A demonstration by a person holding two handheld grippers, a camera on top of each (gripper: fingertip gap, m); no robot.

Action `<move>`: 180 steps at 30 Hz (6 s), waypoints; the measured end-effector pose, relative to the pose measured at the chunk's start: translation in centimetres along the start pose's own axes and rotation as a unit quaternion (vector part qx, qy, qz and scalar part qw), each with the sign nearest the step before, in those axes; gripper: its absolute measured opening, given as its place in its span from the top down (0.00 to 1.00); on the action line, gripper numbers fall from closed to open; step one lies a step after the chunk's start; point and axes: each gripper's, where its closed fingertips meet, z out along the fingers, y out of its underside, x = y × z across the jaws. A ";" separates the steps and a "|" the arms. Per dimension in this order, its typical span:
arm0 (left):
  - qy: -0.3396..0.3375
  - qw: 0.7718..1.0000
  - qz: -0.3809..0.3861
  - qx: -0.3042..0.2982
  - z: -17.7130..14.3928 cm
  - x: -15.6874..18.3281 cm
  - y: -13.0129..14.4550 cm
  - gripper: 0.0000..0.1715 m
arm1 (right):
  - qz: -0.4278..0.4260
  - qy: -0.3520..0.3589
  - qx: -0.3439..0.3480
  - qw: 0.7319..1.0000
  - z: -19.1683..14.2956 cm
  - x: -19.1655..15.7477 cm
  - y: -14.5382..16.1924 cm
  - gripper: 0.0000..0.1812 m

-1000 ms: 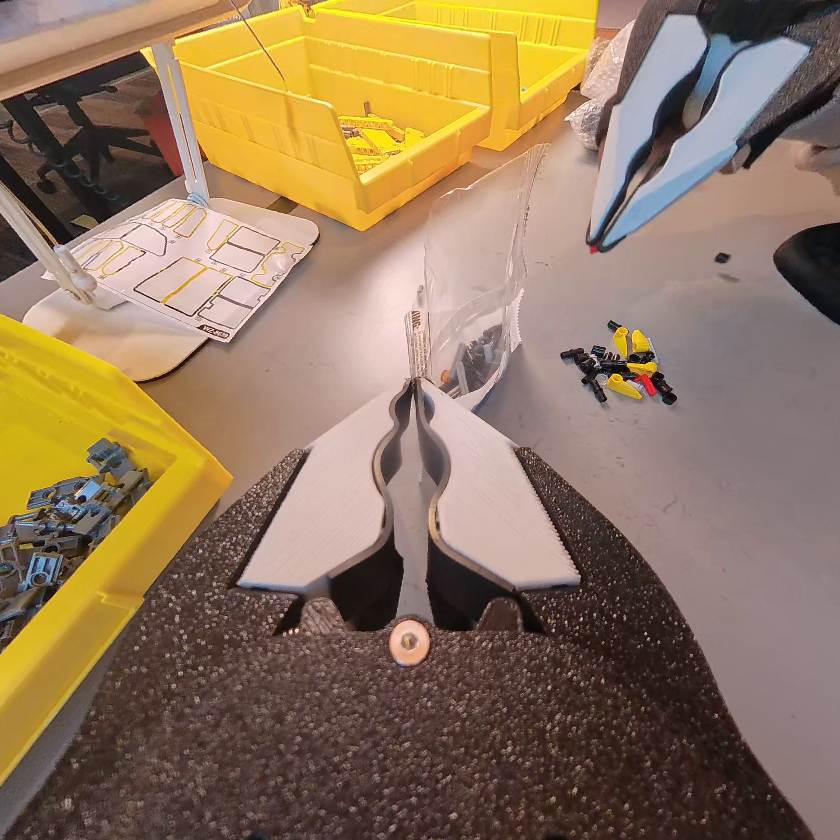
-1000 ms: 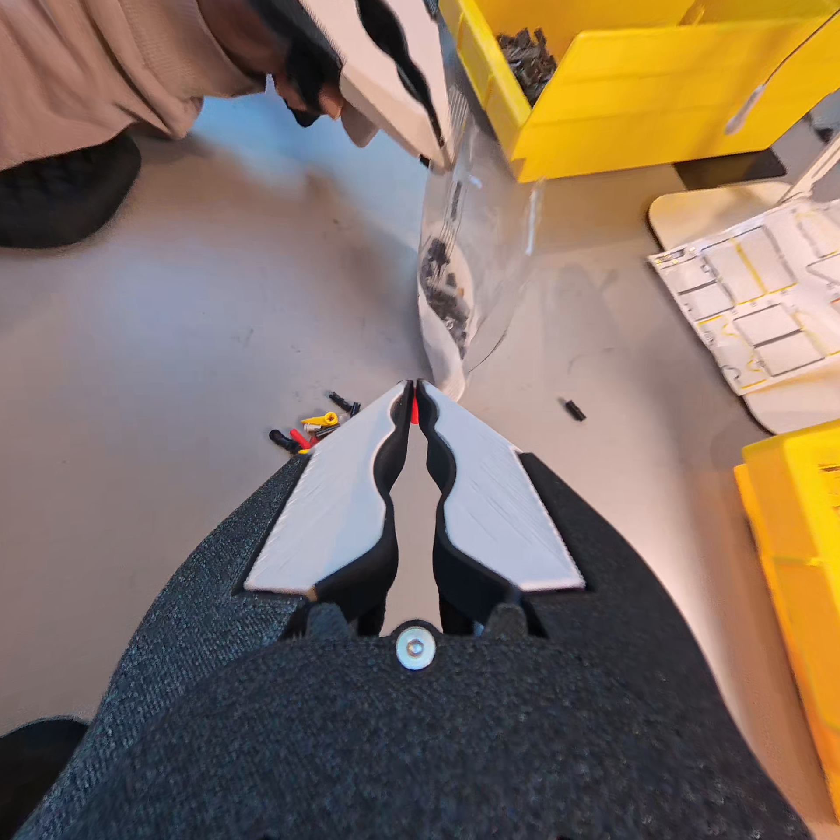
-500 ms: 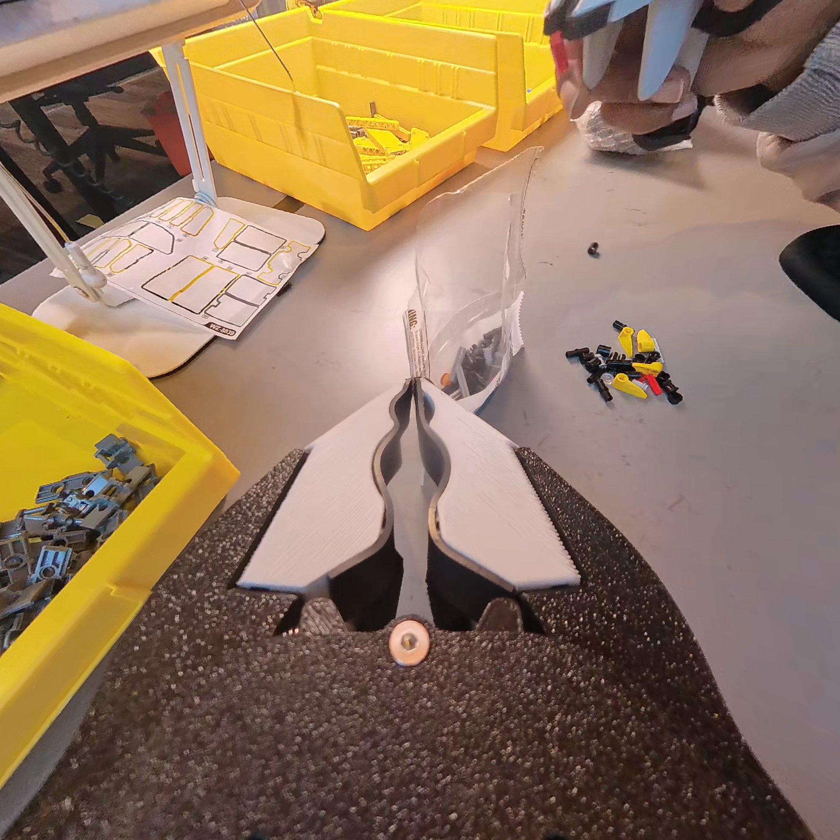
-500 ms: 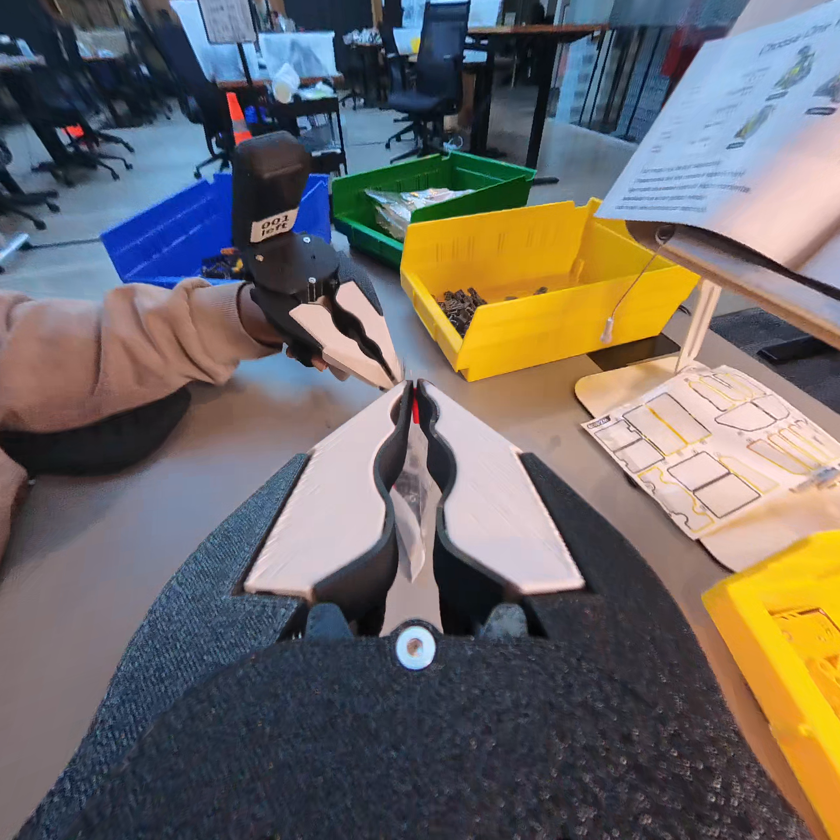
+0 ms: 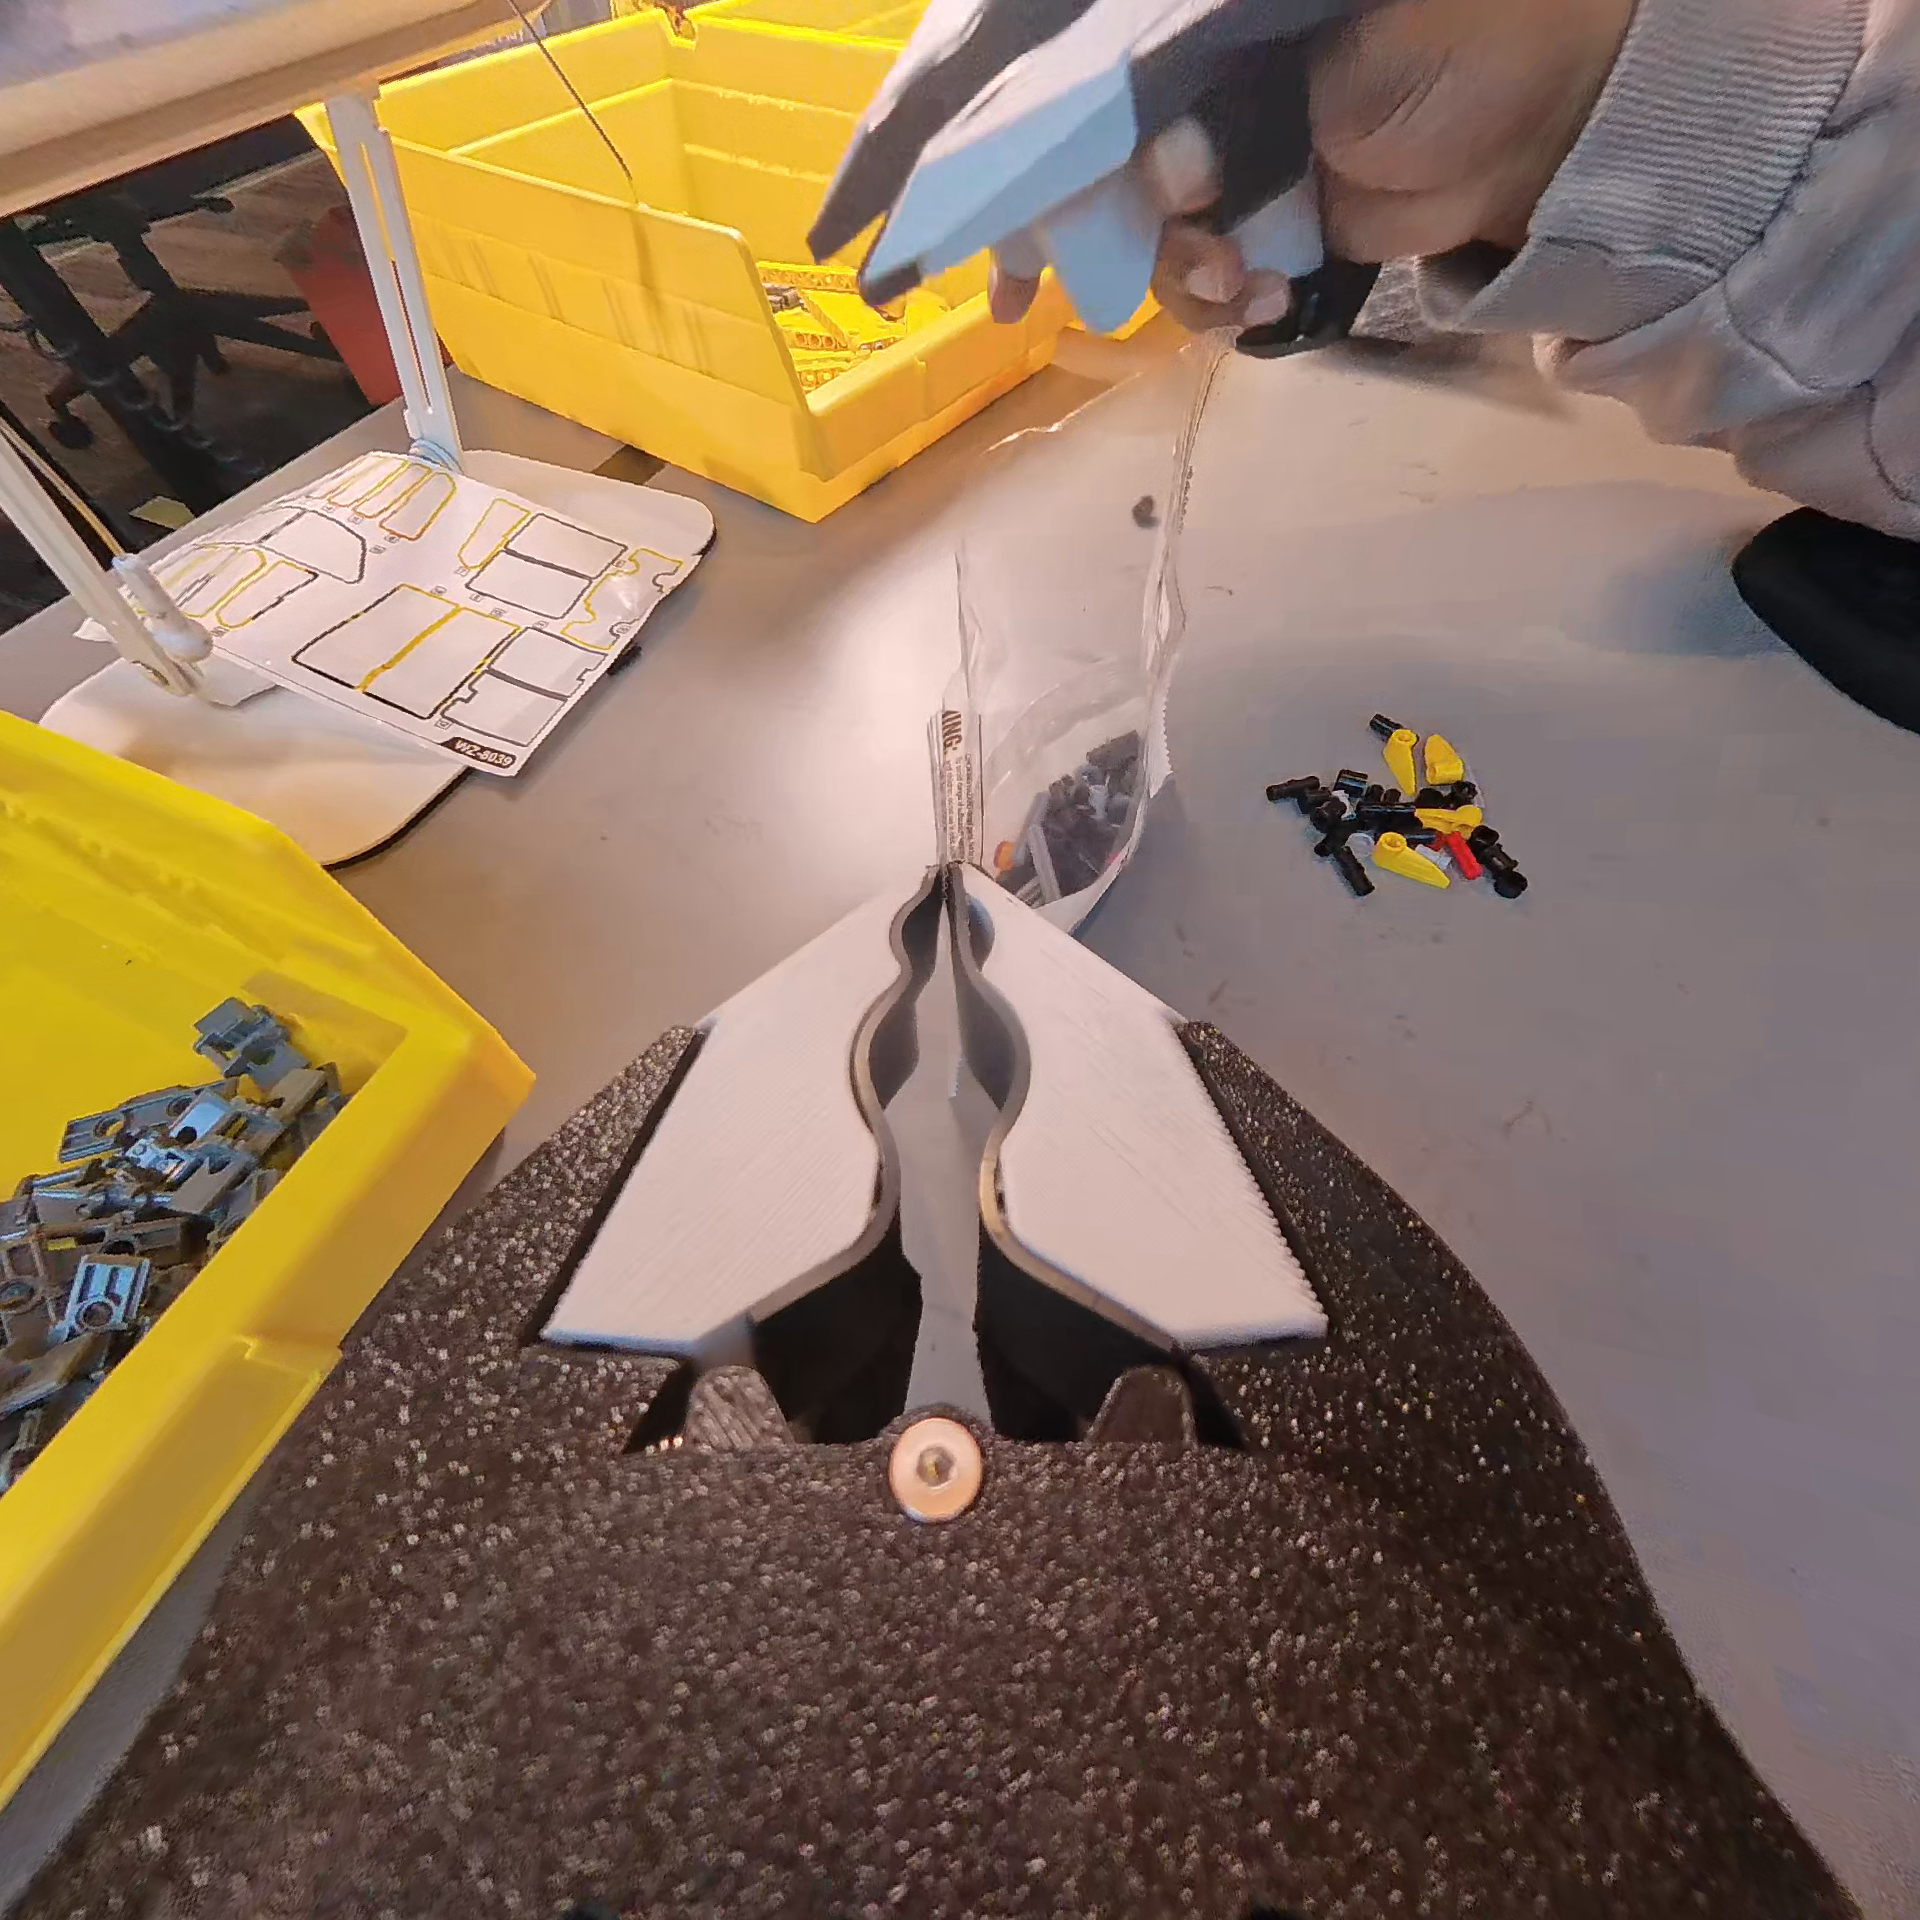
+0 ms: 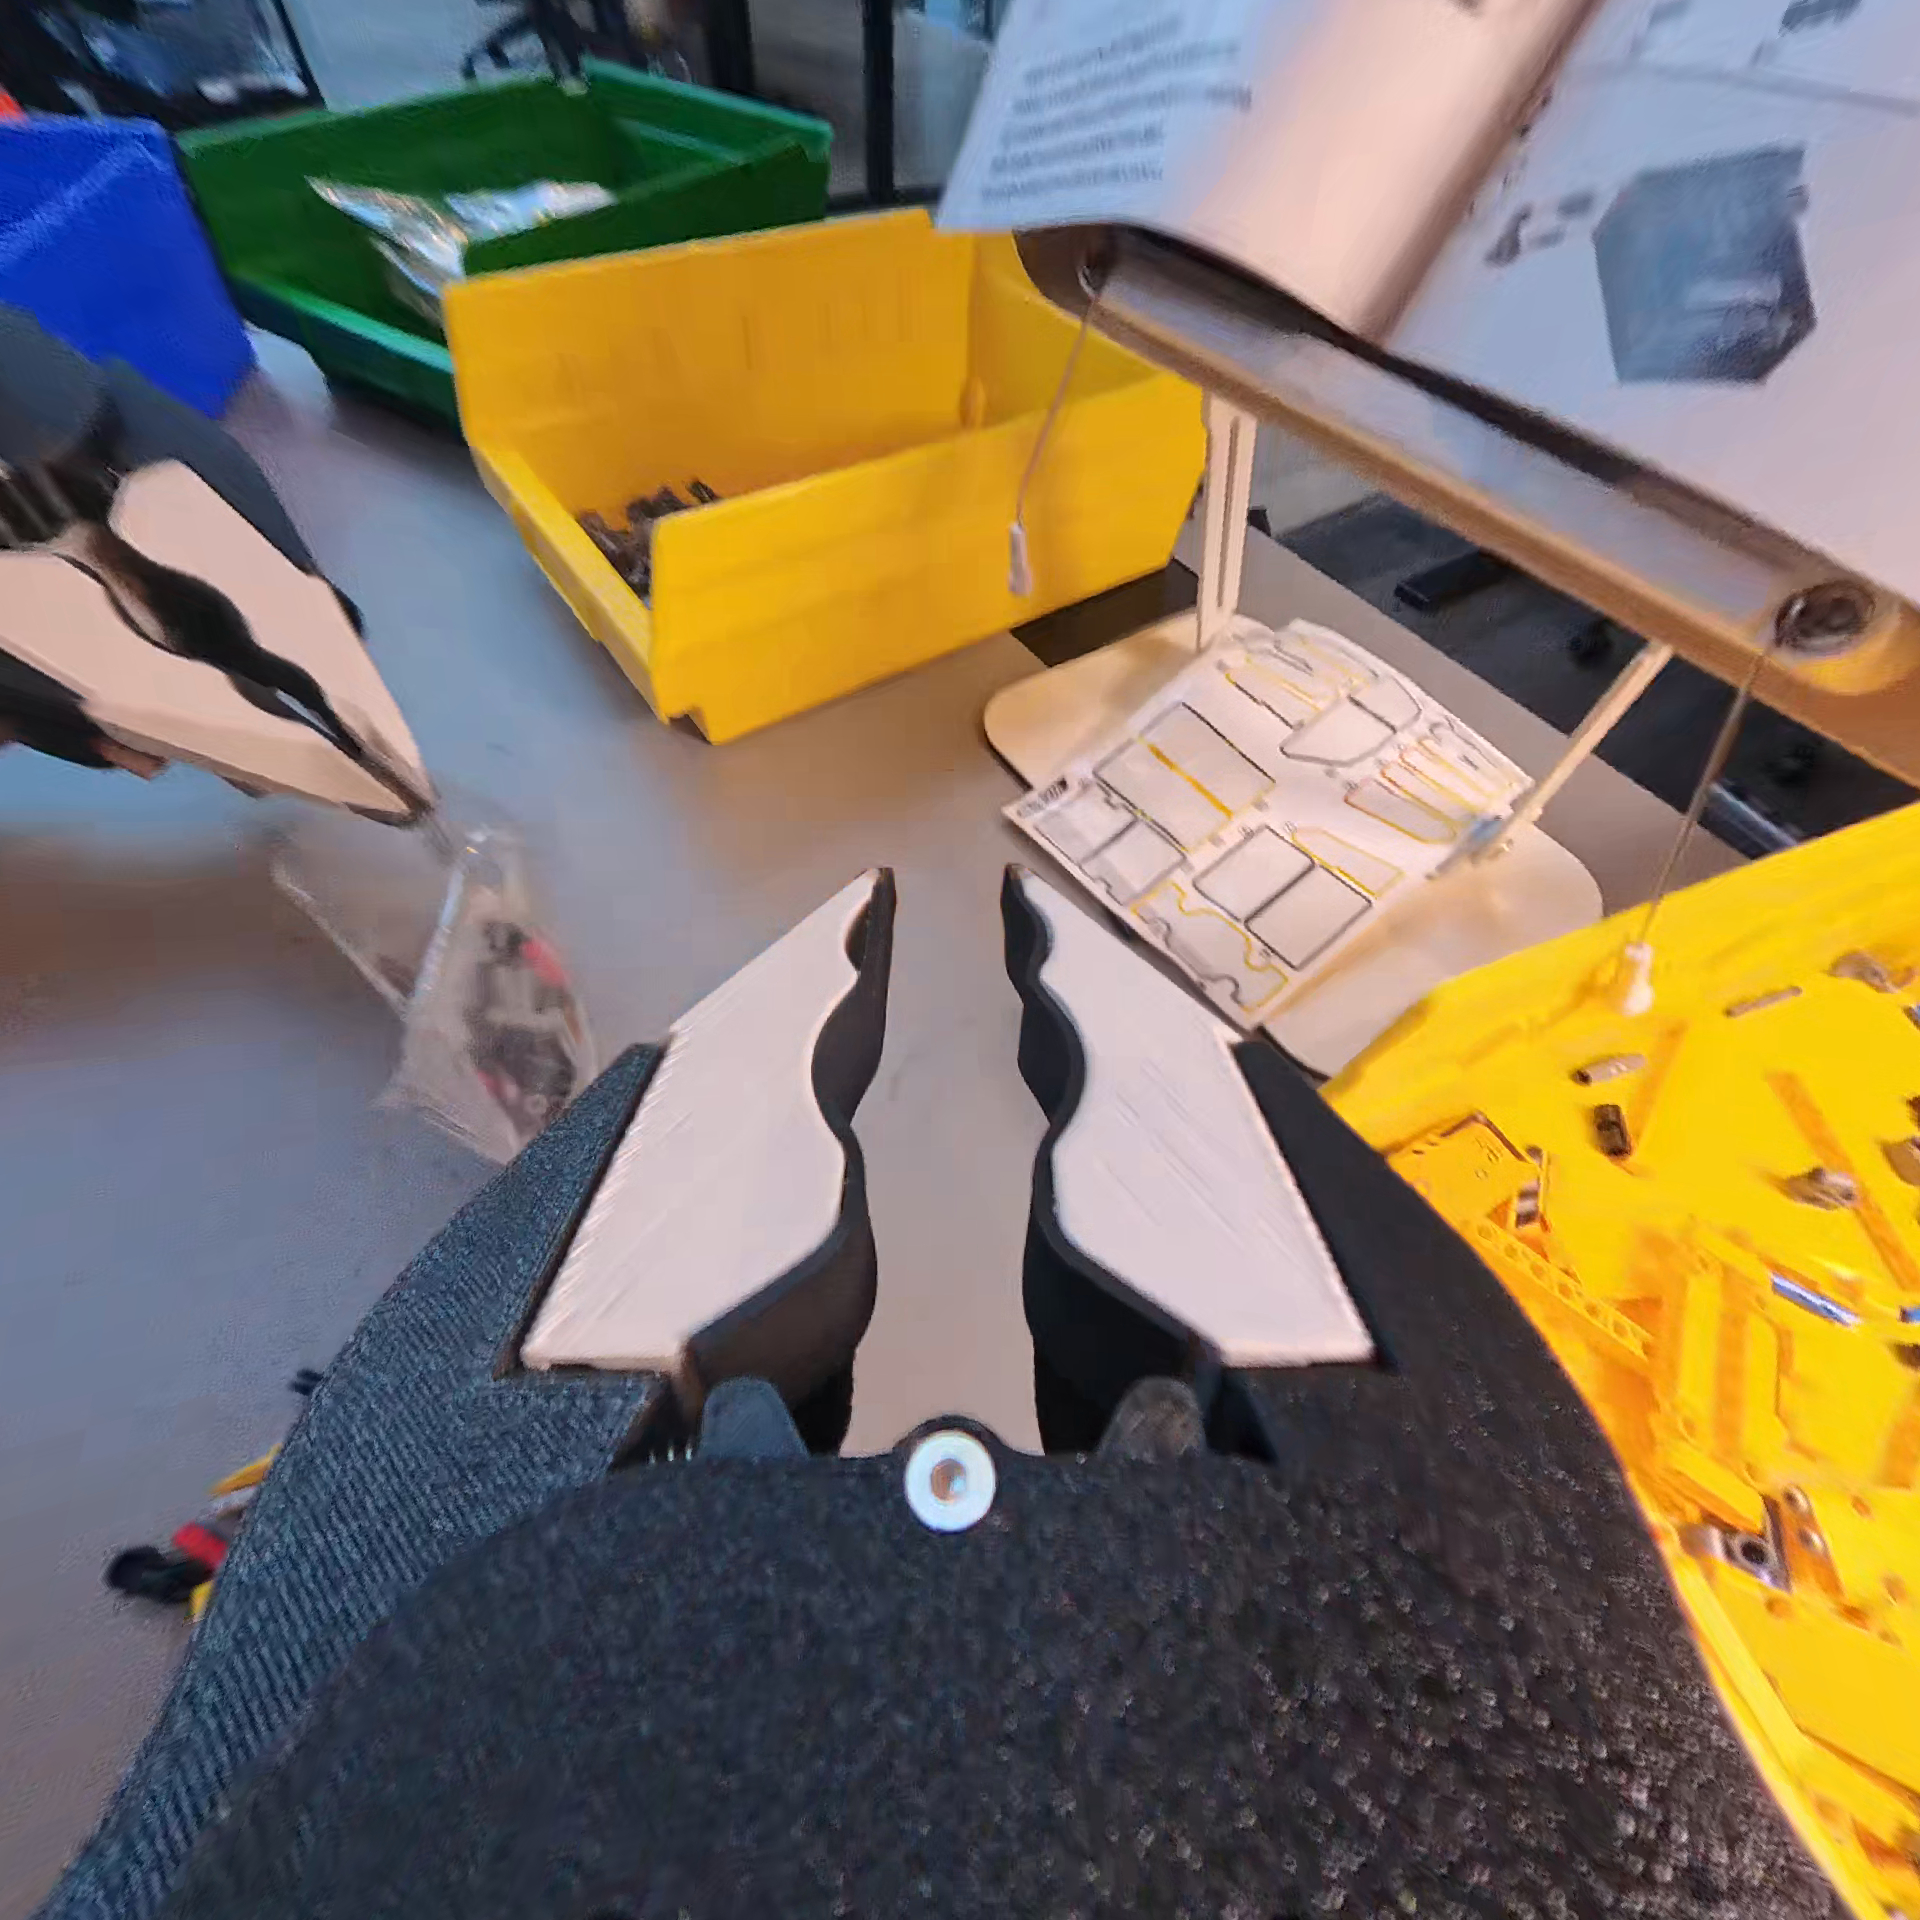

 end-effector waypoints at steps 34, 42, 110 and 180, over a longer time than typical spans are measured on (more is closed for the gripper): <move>0.008 1.000 0.008 0.005 0.5 0.6 -0.2 1.00 | -0.018 -0.129 0.097 0.987 -4.2 -8.2 -4.6 1.00; -0.004 1.000 -0.003 0.001 0.0 -0.2 0.1 1.00 | -0.002 -0.096 0.040 0.995 -2.7 -5.5 0.0 0.86; -0.028 0.996 -0.061 0.051 1.7 -2.2 -2.4 0.95 | 0.004 -0.148 0.021 0.989 -5.2 -5.5 5.3 1.00; 0.032 0.999 -0.019 -0.004 -2.1 -1.7 1.7 1.00 | 0.090 0.123 -0.185 0.971 10.4 5.5 8.7 0.79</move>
